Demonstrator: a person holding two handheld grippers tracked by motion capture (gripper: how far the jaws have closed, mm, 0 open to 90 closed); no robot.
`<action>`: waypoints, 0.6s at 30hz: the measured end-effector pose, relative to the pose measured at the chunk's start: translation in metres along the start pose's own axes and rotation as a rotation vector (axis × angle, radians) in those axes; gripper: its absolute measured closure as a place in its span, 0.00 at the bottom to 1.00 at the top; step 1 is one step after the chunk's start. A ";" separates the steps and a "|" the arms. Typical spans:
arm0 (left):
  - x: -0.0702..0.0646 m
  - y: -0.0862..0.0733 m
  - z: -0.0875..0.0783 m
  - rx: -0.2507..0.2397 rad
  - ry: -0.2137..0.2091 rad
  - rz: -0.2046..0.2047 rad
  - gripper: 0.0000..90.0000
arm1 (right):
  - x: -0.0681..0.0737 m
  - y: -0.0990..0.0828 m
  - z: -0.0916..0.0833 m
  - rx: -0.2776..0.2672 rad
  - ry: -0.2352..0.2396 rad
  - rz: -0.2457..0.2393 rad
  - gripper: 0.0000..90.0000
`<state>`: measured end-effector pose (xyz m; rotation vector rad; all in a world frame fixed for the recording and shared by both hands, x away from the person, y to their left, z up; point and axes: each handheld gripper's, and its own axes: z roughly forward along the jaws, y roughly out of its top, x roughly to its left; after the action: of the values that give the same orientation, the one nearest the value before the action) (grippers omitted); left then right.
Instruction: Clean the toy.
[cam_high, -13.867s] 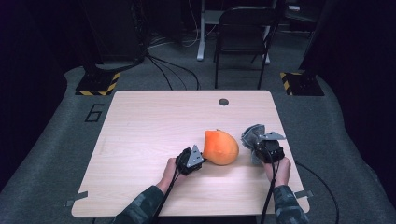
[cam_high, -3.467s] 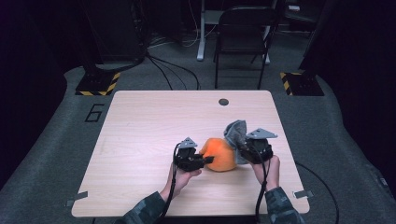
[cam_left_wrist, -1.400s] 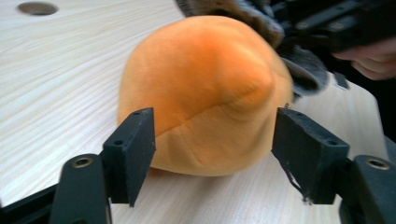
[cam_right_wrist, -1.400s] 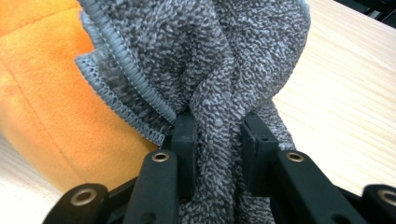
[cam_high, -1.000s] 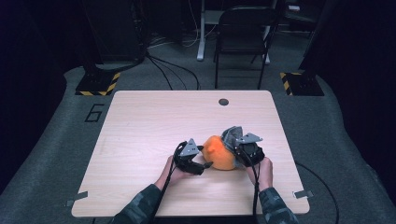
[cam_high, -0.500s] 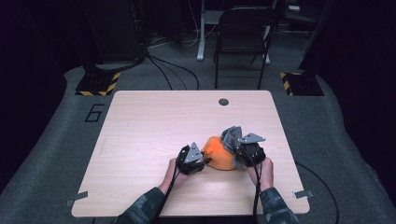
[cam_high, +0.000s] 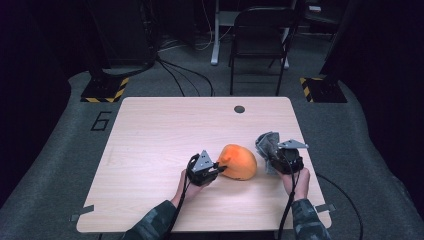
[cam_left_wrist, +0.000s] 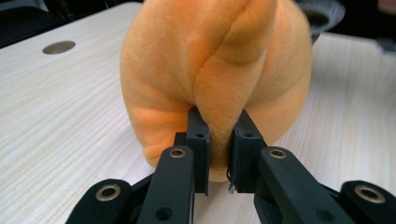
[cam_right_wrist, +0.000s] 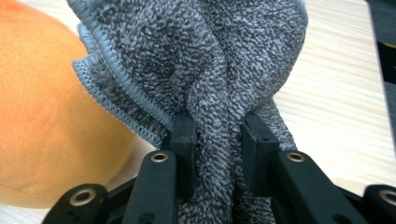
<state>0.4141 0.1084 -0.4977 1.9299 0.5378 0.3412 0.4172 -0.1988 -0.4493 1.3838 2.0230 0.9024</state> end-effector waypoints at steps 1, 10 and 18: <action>0.000 0.003 -0.002 -0.006 -0.001 -0.025 0.90 | -0.002 0.000 -0.001 -0.002 -0.003 0.010 0.77; 0.004 0.025 -0.023 -0.016 0.035 -0.265 0.89 | -0.004 0.013 -0.021 -0.038 -0.003 0.026 0.77; -0.006 0.021 -0.017 0.035 0.053 -0.313 0.89 | 0.054 0.038 -0.048 -0.116 0.122 -0.089 0.77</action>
<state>0.4058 0.1113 -0.4712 1.8381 0.8722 0.1828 0.3866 -0.1490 -0.3922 1.1931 2.0690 1.0691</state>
